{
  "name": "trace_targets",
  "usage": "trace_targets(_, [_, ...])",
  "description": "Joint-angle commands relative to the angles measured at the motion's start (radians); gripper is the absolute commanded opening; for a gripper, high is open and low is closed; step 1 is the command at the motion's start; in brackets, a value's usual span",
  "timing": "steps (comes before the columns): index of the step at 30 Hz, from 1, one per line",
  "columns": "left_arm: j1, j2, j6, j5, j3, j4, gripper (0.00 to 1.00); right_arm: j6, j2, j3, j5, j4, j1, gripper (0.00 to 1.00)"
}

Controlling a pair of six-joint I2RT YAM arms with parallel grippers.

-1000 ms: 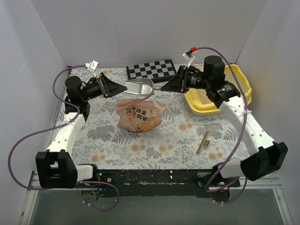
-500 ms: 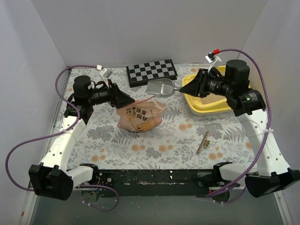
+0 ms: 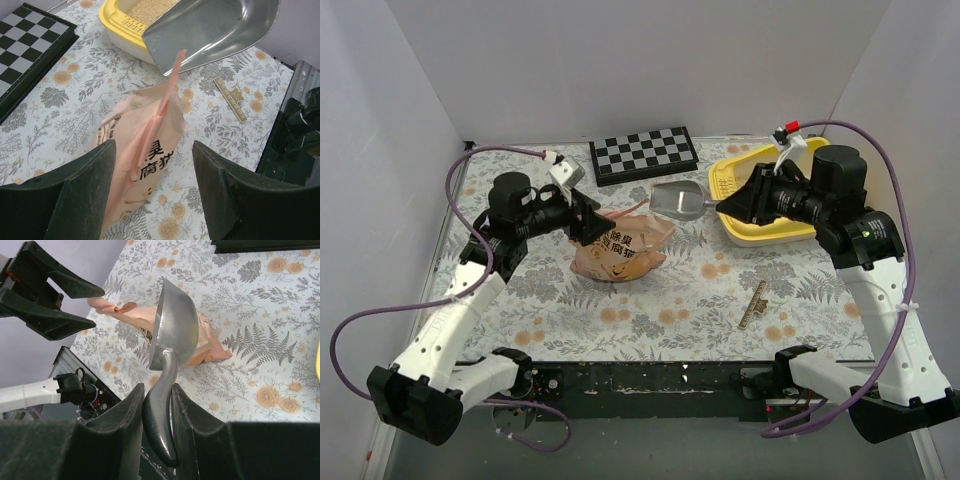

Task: Fill the litter box with clean litter

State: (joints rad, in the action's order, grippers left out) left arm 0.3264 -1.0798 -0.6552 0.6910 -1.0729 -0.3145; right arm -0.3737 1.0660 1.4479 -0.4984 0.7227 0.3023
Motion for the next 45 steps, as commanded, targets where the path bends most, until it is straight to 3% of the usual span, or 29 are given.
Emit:
trace_targets(1, [0.062, 0.090, 0.052, -0.114, 0.051, -0.015, 0.62, 0.015, -0.026, -0.018, -0.003, -0.029, -0.003, 0.01])
trace_targets(9, [0.091, 0.161, 0.051, -0.171, 0.183, -0.008, 0.64, 0.056, 0.005, 0.014, 0.004, 0.035, -0.003, 0.01])
trace_targets(22, [0.118, 0.057, 0.094, -0.278, 0.232, 0.114, 0.70, 0.082, 0.040, 0.026, -0.022, 0.049, -0.002, 0.01])
trace_targets(27, [0.135, 0.086, 0.083, -0.263, 0.167, 0.074, 0.69, 0.088, 0.046, 0.023, -0.022, 0.046, -0.002, 0.01])
trace_targets(35, [0.145, 0.087, 0.046, -0.202, -0.093, -0.124, 0.67, 0.091, 0.060, 0.028, -0.040, 0.035, -0.002, 0.01])
trace_targets(45, [0.145, 0.020, 0.084, -0.211, -0.085, -0.104, 0.67, 0.094, 0.066, 0.023, -0.051, 0.029, -0.002, 0.01])
